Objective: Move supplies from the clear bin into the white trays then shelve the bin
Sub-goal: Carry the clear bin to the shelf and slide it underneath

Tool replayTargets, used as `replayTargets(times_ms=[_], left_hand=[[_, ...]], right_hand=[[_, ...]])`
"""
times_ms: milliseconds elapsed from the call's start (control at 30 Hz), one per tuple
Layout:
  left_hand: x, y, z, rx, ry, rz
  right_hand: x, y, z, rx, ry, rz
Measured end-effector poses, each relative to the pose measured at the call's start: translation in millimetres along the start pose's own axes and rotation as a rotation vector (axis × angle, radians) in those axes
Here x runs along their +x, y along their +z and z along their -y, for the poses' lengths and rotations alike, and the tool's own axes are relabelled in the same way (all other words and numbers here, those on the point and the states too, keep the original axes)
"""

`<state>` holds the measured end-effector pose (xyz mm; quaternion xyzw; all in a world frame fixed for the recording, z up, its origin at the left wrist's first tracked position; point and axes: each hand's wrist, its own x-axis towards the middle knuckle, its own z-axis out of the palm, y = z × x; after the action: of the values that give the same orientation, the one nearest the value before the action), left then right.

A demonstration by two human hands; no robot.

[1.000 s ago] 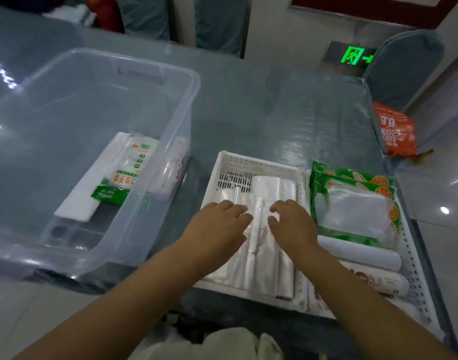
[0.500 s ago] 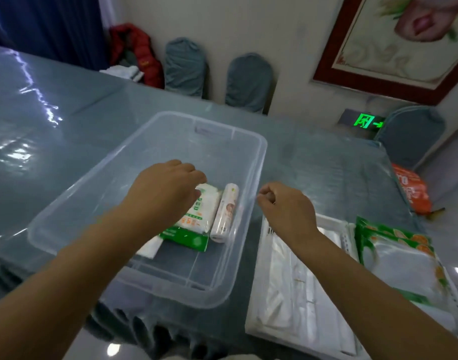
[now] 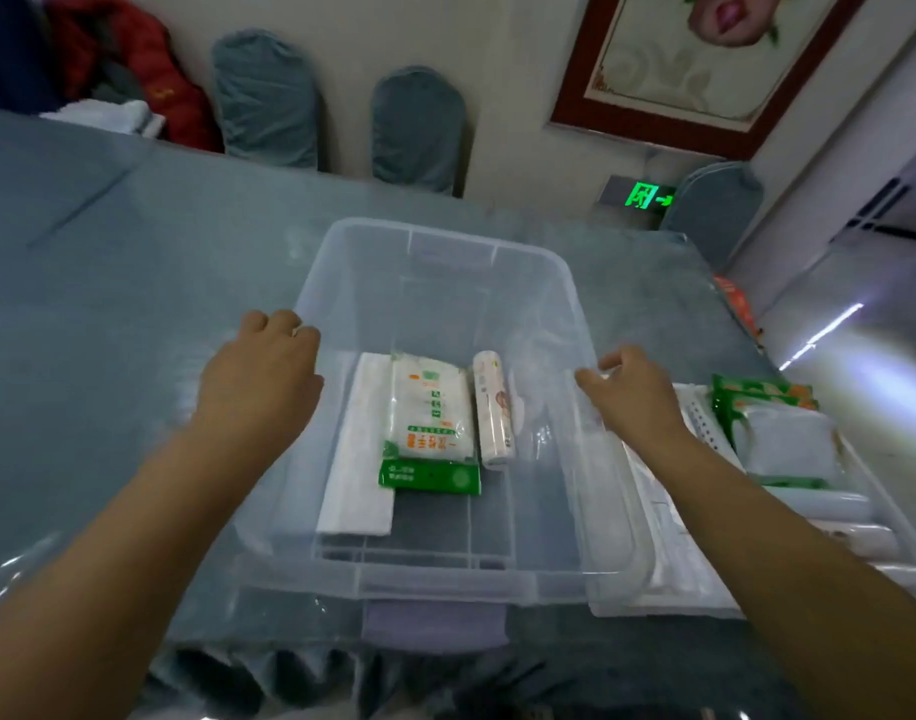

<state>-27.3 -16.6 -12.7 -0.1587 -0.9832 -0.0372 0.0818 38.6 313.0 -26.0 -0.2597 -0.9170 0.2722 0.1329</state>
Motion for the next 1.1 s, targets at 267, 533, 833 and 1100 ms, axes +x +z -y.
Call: replayTargets(times_ms=[267, 533, 833, 1100], left_hand=[[-2, 0, 4, -0.243, -0.169, 0.048], [-1, -14, -2, -0.378, -0.168, -0.051], [-15, -92, -99, -0.452, -0.029, -0.23], [-85, -139, -287, -0.559, 0.213, -0.26]], right_hand=[[-36, -4, 5, -0.042, 0.133, 0.057], [-60, -23, -5, 0.174, 0.192, -0.036], [-95, -125, -63, 0.282, 0.198, -0.29], [-165, -276, -195, 0.332, 0.261, -0.475]])
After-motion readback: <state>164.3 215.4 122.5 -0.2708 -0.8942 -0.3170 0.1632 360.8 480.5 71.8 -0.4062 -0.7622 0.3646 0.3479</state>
